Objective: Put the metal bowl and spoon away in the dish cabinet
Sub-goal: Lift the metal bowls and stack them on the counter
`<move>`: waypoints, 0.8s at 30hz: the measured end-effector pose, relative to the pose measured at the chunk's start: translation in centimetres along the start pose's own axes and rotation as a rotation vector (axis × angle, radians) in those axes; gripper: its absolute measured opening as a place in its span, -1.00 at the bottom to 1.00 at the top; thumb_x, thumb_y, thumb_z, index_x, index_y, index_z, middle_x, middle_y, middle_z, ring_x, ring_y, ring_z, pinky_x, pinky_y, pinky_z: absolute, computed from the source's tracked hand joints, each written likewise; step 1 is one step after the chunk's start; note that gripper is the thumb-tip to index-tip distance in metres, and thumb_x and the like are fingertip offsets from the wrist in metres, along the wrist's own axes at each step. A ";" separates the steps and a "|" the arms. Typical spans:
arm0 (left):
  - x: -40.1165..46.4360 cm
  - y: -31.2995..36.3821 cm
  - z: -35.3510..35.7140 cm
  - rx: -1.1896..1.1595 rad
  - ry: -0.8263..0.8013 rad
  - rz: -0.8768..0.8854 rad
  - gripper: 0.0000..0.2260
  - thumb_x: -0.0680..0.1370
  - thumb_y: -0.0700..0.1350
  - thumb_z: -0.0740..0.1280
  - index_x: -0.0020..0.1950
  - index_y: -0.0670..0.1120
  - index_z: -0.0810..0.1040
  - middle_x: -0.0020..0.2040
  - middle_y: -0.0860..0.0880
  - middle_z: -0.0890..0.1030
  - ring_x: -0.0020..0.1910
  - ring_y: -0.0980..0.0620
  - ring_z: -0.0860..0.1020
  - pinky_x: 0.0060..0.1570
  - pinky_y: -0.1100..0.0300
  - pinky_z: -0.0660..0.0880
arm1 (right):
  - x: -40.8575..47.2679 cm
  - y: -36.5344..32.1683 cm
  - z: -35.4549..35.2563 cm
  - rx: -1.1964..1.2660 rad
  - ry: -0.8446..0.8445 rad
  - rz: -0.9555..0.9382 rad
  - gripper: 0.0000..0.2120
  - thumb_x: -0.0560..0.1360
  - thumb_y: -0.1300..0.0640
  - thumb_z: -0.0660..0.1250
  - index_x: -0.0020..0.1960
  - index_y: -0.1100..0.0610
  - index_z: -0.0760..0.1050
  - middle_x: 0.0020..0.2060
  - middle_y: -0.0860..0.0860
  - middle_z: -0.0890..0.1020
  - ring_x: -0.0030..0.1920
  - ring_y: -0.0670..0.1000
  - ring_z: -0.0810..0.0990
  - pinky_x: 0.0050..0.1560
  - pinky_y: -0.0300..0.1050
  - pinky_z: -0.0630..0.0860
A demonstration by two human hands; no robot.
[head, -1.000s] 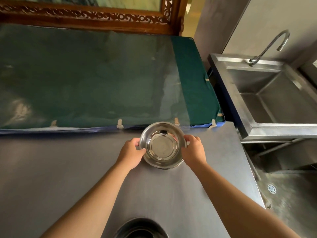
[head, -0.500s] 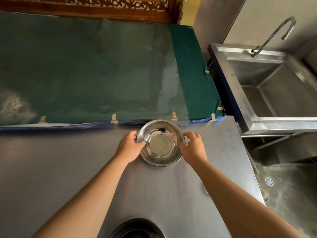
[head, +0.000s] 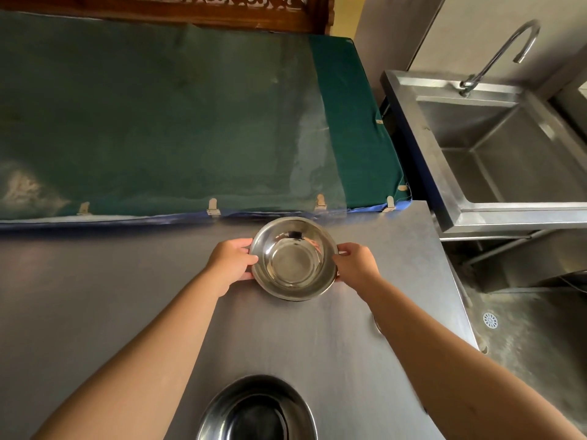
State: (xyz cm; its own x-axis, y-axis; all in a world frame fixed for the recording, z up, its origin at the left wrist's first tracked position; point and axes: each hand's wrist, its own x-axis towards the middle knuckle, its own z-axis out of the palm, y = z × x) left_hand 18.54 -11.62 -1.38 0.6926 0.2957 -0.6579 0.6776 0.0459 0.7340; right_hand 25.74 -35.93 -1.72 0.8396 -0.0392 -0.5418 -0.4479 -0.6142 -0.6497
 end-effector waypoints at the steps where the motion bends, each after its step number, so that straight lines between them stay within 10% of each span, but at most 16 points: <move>1: -0.2 -0.2 -0.3 -0.014 -0.011 -0.008 -0.57 0.56 -0.39 0.32 0.39 -0.09 0.56 0.03 -0.07 0.71 -0.05 -0.04 0.69 -0.09 0.05 0.67 | -0.4 0.0 -0.1 0.024 -0.005 0.001 -0.80 0.43 0.24 0.35 0.02 0.13 0.66 -0.23 0.07 0.72 -0.26 0.16 0.73 -0.16 0.14 0.71; 20: -15.1 -8.1 -8.4 -0.093 -0.152 0.122 -0.60 0.58 -0.40 0.28 0.38 -0.11 0.56 0.14 -0.24 0.66 0.03 -0.12 0.71 -0.02 -0.01 0.67 | -18.6 2.3 1.7 0.089 -0.043 -0.064 -0.70 0.52 0.39 0.26 0.19 0.21 0.61 -0.09 0.23 0.71 -0.26 0.10 0.71 -0.26 -0.05 0.70; 24: -18.4 -10.9 -9.3 -0.105 -0.198 0.132 -0.60 0.57 -0.42 0.28 0.33 -0.08 0.59 -0.08 -0.12 0.70 -0.07 -0.06 0.73 -0.17 0.11 0.67 | -22.9 4.5 2.6 0.096 -0.018 -0.046 -0.70 0.52 0.39 0.27 0.18 0.20 0.60 -0.14 0.21 0.70 -0.31 0.05 0.68 -0.31 -0.10 0.67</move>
State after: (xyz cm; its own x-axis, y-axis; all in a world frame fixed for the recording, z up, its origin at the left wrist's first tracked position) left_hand -3.86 -8.69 4.31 0.8154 0.1140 -0.5676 0.5556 0.1215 0.8225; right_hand 3.70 -35.73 6.37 0.8546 0.0016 -0.5192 -0.4374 -0.5364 -0.7218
